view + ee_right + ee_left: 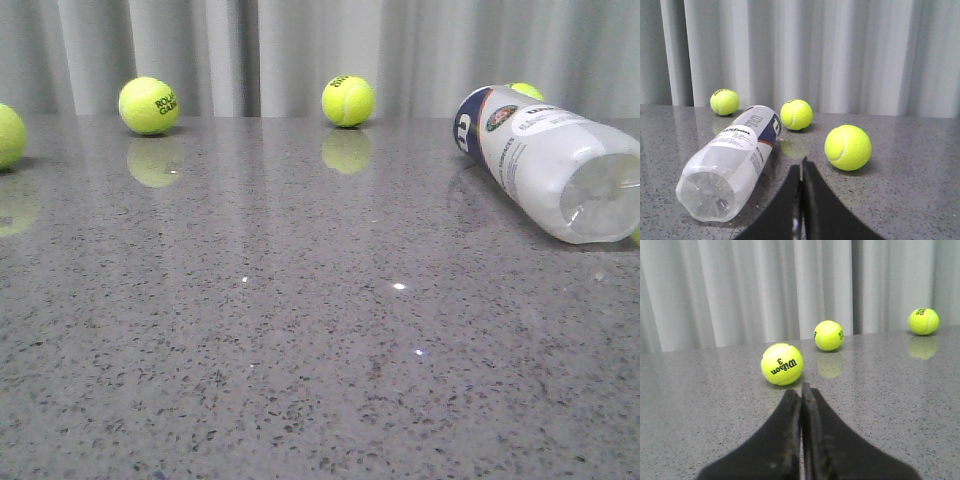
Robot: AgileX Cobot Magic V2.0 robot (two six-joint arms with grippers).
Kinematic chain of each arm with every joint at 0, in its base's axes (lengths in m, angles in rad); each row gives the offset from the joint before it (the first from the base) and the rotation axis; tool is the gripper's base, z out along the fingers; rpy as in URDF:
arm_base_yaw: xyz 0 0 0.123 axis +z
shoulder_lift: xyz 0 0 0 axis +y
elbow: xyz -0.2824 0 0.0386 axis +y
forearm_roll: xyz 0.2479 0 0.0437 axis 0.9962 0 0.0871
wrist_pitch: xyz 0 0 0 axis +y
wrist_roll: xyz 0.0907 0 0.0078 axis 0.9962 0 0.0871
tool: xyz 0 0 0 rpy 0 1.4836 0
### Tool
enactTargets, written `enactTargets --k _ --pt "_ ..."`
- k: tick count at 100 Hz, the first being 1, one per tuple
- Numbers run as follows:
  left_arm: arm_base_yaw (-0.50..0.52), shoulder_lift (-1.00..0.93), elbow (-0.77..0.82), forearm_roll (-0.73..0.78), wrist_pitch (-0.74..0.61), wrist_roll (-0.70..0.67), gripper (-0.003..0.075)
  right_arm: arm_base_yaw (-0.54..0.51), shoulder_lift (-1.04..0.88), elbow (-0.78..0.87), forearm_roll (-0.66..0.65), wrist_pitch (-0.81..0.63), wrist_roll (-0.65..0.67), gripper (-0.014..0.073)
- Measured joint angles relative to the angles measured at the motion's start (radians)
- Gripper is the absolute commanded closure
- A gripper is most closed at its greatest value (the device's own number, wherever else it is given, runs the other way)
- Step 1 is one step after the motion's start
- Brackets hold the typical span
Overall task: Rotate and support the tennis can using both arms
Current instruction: 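Move the right gripper toward the white-and-blue Wilson can lying on its side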
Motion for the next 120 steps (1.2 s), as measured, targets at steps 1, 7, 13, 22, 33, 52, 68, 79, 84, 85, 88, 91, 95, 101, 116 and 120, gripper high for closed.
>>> enactTargets --k 1,7,13,22,33,52,68,79,84,85,88,91,95,101,116,120 --pt "0.0 0.0 0.0 0.0 0.0 0.0 0.0741 0.0 0.0 0.0 0.0 0.0 0.0 0.0662" --pt "0.0 0.0 0.0 0.0 0.0 0.0 0.0741 0.0 0.0 0.0 0.0 0.0 0.0 0.0662" --pt "0.0 0.0 0.0 0.0 0.0 0.0 0.0741 0.0 0.0 0.0 0.0 0.0 0.0 0.0662" --pt "0.0 0.0 0.0 0.0 0.0 0.0 0.0741 0.0 0.0 0.0 0.002 0.0 0.0 0.0662" --pt "0.0 0.0 0.0 0.0 0.0 0.0 0.0741 0.0 0.0 -0.011 0.037 0.019 0.004 0.0662" --pt "0.0 0.0 0.0 0.0 0.0 0.0 0.0741 0.0 0.004 -0.153 0.083 0.177 0.008 0.0662" --pt "0.0 0.0 0.0 0.0 0.0 0.0 0.0741 0.0 0.111 -0.362 0.085 0.402 0.008 0.0662" --pt "0.0 0.0 0.0 0.0 0.0 0.0 0.0741 0.0 0.248 -0.531 0.087 0.578 0.008 0.0662" --pt "0.0 0.0 0.0 0.0 0.0 0.0 0.0741 0.0 0.316 -0.606 0.087 0.67 0.008 0.0662" --pt "0.0 0.0 0.0 0.0 0.0 0.0 0.0741 0.0 0.335 -0.616 0.087 0.681 0.008 0.0662" --pt "0.0 0.0 0.0 0.0 0.0 0.0 0.0741 0.0 0.376 -0.668 0.087 0.724 0.008 0.0662" --pt "0.0 0.0 0.0 0.0 0.0 0.0 0.0741 0.0 0.415 -0.708 0.087 0.774 0.008 0.0662" --pt "0.0 0.0 0.0 0.0 0.0 0.0 0.0741 0.0 0.473 -0.764 0.087 0.818 0.008 0.0662" --pt "0.0 0.0 0.0 0.0 0.0 0.0 0.0741 0.0 0.554 -0.828 0.087 0.88 0.008 0.0662" --pt "0.0 0.0 0.0 0.0 0.0 0.0 0.0741 0.0 0.705 -0.934 0.087 0.938 0.01 0.0659" --pt "0.0 0.0 0.0 0.0 0.0 0.0 0.0741 0.0 0.74 -0.943 0.087 0.938 0.01 0.0658"
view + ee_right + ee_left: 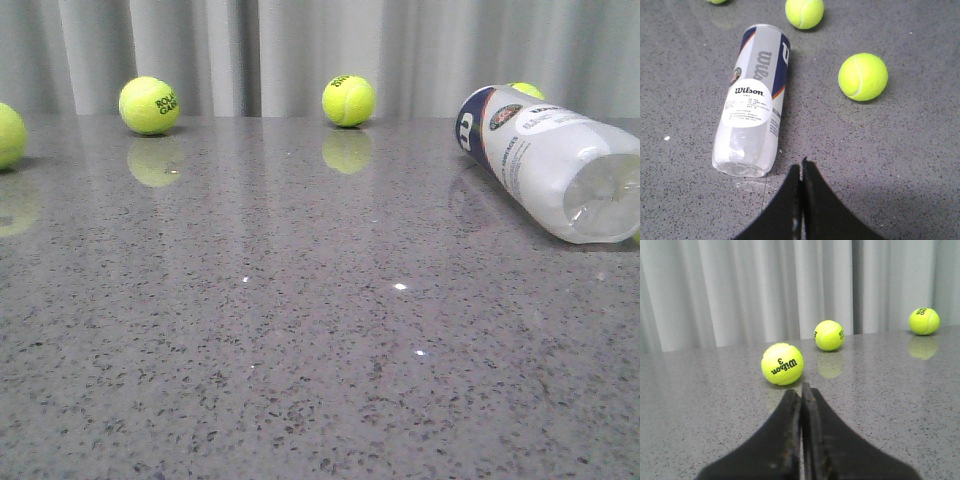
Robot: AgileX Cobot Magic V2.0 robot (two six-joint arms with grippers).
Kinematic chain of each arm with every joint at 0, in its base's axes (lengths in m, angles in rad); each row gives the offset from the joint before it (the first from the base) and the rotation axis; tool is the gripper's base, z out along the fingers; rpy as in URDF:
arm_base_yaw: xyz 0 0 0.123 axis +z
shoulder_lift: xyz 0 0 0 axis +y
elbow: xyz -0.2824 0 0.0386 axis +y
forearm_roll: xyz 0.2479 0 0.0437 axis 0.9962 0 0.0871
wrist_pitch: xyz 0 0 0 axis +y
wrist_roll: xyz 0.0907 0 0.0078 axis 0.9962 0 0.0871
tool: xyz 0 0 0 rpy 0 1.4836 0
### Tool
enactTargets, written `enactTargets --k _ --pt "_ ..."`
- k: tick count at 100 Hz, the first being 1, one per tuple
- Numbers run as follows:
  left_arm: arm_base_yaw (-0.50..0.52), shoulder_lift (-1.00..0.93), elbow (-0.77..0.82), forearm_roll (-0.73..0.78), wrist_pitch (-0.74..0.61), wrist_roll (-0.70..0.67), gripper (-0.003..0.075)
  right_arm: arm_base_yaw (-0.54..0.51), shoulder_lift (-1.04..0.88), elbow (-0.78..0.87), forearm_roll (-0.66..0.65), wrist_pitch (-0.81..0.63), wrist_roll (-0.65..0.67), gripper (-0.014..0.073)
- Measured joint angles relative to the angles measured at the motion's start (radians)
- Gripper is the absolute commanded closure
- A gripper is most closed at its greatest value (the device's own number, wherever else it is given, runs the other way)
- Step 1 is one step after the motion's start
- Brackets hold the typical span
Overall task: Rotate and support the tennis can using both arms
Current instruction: 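Move the right gripper toward the white-and-blue Wilson can lying on its side, then grasp the can with the right gripper and drag it toward the table center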
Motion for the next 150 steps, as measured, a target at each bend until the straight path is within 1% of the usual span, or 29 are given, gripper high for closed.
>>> enactTargets --k 5,10,17,21,22,24,27,28,29,31,34,35,36,39,46,67,83,98,105,133,150 --pt "0.0 0.0 0.0 0.0 0.0 0.0 0.0741 0.0 0.035 -0.004 0.0 0.0 0.0 0.0651" --pt "0.0 0.0 0.0 0.0 0.0 0.0 0.0741 0.0 0.065 -0.004 0.0 0.0 0.0 0.0615" --pt "0.0 0.0 0.0 0.0 0.0 0.0 0.0741 0.0 0.105 -0.004 0.0 0.006 0.0 0.0506" --pt "0.0 0.0 0.0 0.0 0.0 0.0 0.0741 0.0 0.126 -0.004 0.0 0.013 0.0 0.041" --pt "0.0 0.0 0.0 0.0 0.0 0.0 0.0741 0.0 0.13 -0.004 0.0 0.016 0.0 0.0374" --pt "0.0 0.0 0.0 0.0 0.0 0.0 0.0741 0.0 0.138 -0.004 0.0 0.018 0.0 0.0335" --pt "0.0 0.0 0.0 0.0 0.0 0.0 0.0741 0.0 0.149 -0.004 0.0 0.027 -0.002 0.0234" --pt "0.0 0.0 0.0 0.0 0.0 0.0 0.0741 0.0 0.154 -0.004 0.0 0.029 -0.002 0.0212" --pt "0.0 0.0 0.0 0.0 0.0 0.0 0.0741 0.0 0.157 -0.004 0.0 0.031 -0.004 0.017" --pt "0.0 0.0 0.0 0.0 0.0 0.0 0.0741 0.0 0.163 -0.004 0.0 0.035 -0.004 0.0128" --pt "0.0 0.0 0.0 0.0 0.0 0.0 0.0741 0.0 0.171 -0.004 0.0 0.043 -0.006 0.0028" --pt "0.0 0.0 0.0 0.0 0.0 0.0 0.0741 0.0 0.175 -0.004 0.0 0.046 -0.006 0.0028" --pt "0.0 0.0 0.0 0.0 0.0 0.0 0.0741 0.0 0.177 -0.004 0.0 0.046 -0.006 -0.0027" --pt "0.0 0.0 0.0 0.0 0.0 0.0 0.0741 0.0 0.182 -0.004 0.0 0.05 -0.008 -0.008" --pt "0.0 0.0 0.0 0.0 0.0 0.0 0.0741 0.0 0.189 -0.004 0.0 0.052 -0.008 -0.0048" --pt "0.0 0.0 0.0 0.0 0.0 0.0 0.0741 0.0 0.201 -0.011 0.005 0.056 -0.01 -0.0053" --pt "0.0 0.0 0.0 0.0 0.0 0.0 0.0741 0.002 0.269 -0.081 0.053 0.052 -0.05 -0.0053" --pt "0.0 0.0 0.0 0.0 0.0 0.0 0.0741 0.005 0.392 -0.175 0.15 0.042 -0.129 -0.0053" --pt "0.0 0.0 0.0 0.0 0.0 0.0 0.0741 0.012 0.456 -0.22 0.173 0.04 -0.156 -0.0053" --pt "0.0 0.0 0.0 0.0 0.0 0.0 0.0741 0.076 0.714 -0.364 0.18 -0.018 -0.191 -0.0053" --pt "0.0 0.0 0.0 0.0 0.0 0.0 0.0741 0.084 0.848 -0.417 0.18 -0.044 -0.192 -0.0053"
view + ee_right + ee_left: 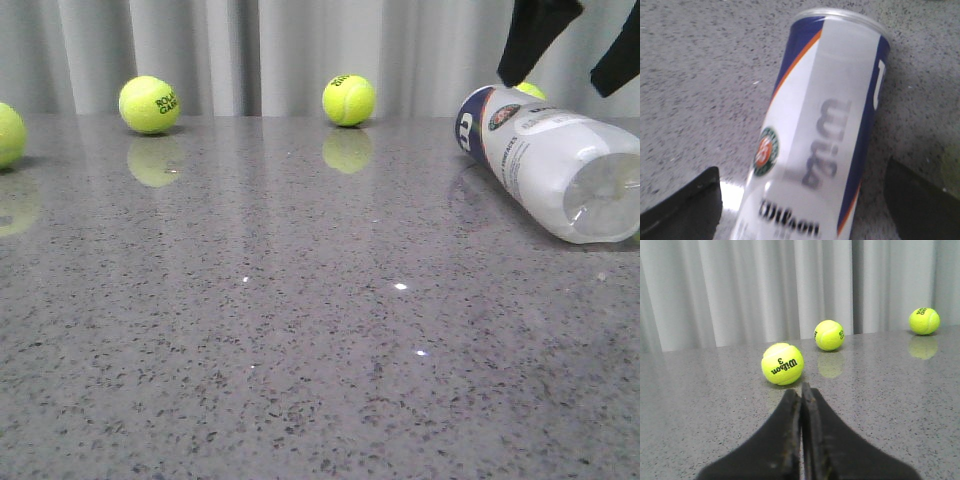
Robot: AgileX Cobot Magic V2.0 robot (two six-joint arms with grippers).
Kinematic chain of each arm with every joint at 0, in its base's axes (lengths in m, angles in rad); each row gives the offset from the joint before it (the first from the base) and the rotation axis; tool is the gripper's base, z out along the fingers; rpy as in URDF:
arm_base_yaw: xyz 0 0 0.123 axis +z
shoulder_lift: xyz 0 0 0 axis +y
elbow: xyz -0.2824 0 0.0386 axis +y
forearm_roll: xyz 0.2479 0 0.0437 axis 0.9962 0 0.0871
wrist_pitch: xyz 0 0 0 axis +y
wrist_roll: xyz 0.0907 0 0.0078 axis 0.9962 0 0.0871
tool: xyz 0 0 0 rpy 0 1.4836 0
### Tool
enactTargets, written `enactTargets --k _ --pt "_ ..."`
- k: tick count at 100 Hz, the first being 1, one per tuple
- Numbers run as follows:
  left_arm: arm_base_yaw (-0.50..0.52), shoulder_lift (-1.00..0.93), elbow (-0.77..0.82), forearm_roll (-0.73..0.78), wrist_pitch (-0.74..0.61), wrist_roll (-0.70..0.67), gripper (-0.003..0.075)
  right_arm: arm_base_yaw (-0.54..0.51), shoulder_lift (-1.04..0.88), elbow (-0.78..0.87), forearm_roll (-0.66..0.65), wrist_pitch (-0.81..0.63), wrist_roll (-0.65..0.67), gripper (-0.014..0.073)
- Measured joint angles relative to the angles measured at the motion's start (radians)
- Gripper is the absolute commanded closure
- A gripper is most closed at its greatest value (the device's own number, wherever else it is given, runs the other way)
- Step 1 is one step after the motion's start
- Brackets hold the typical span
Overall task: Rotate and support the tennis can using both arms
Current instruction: 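Grasp the can with the right gripper and drag it toward the table center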
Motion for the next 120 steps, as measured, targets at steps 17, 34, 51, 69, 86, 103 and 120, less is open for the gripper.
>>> enactTargets --k 17,34,51,69,86,103,120 --pt "0.0 0.0 0.0 0.0 0.0 0.0 0.0741 0.002 0.093 -0.011 0.0 -0.026 0.0 -0.0053" --pt "0.0 0.0 0.0 0.0 0.0 0.0 0.0741 0.002 0.131 -0.015 0.0 -0.028 0.0 -0.0001" --pt "0.0 0.0 0.0 0.0 0.0 0.0 0.0741 0.002 0.131 -0.027 0.0 -0.001 0.0 0.0333" --pt "0.0 0.0 0.0 0.0 0.0 0.0 0.0741 0.002 0.131 -0.119 0.0 0.119 0.0 0.0475" --pt "0.0 0.0 0.0 0.0 0.0 0.0 0.0741 0.031 0.131 -0.255 0.0 0.23 -0.063 0.0475" --pt "0.0 0.0 0.0 0.0 0.0 0.0 0.0741 0.143 0.131 -0.352 0.006 0.262 -0.28 0.0471" --pt "0.0 0.0 0.0 0.0 0.0 0.0 0.0741 0.276 0.14 -0.359 0.017 0.243 -0.553 0.0472"
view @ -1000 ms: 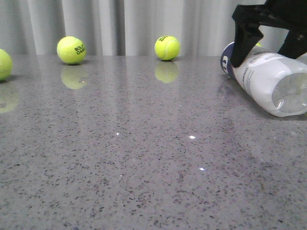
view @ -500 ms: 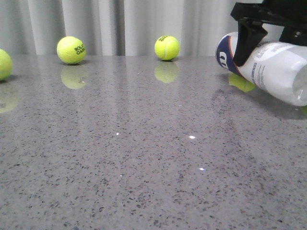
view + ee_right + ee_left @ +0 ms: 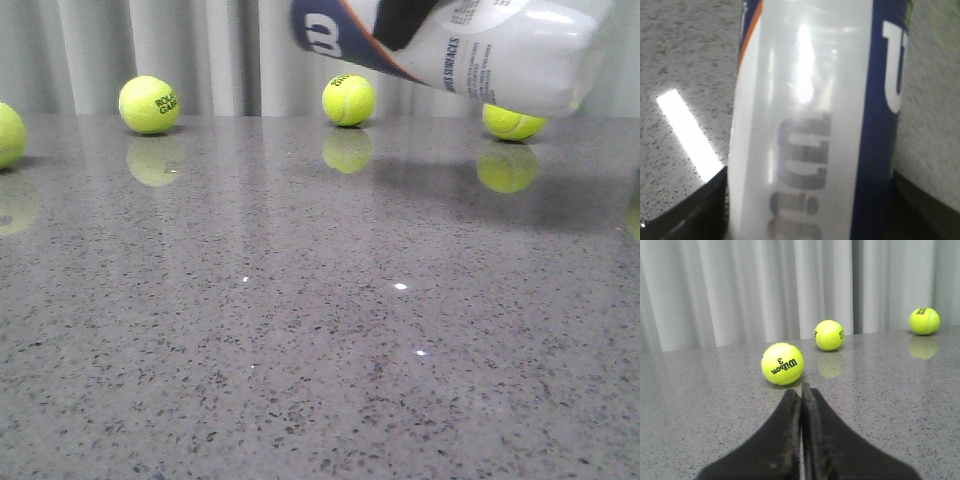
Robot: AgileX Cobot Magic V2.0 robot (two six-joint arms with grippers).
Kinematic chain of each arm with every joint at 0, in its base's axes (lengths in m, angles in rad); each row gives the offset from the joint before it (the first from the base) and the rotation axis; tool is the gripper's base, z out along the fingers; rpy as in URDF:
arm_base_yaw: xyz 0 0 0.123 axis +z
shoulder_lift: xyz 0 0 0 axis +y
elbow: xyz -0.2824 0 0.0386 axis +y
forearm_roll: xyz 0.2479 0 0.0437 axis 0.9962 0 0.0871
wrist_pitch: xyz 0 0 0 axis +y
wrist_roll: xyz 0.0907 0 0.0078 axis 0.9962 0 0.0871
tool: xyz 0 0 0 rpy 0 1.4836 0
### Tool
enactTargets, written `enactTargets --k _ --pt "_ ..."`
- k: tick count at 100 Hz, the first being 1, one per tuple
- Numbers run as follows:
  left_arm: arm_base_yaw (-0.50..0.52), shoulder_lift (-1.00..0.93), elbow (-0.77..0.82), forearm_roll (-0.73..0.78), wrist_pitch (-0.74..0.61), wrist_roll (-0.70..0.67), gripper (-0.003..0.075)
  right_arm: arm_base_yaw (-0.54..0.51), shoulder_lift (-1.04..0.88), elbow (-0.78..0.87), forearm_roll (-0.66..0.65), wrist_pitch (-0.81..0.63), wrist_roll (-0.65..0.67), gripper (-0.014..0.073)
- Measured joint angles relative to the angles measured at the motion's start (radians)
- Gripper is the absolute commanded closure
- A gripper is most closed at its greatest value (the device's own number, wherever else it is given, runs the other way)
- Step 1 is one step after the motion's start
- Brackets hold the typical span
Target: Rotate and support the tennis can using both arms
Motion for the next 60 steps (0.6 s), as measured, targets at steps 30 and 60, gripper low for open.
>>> enactTargets --k 30,60 --pt "0.0 0.0 0.0 0.0 0.0 0.0 0.0741 0.105 0.131 -0.003 0.004 -0.034 -0.393 0.0472" --pt "0.0 0.0 0.0 0.0 0.0 0.0 0.0741 0.11 0.214 -0.003 0.006 -0.063 -0.427 0.0323"
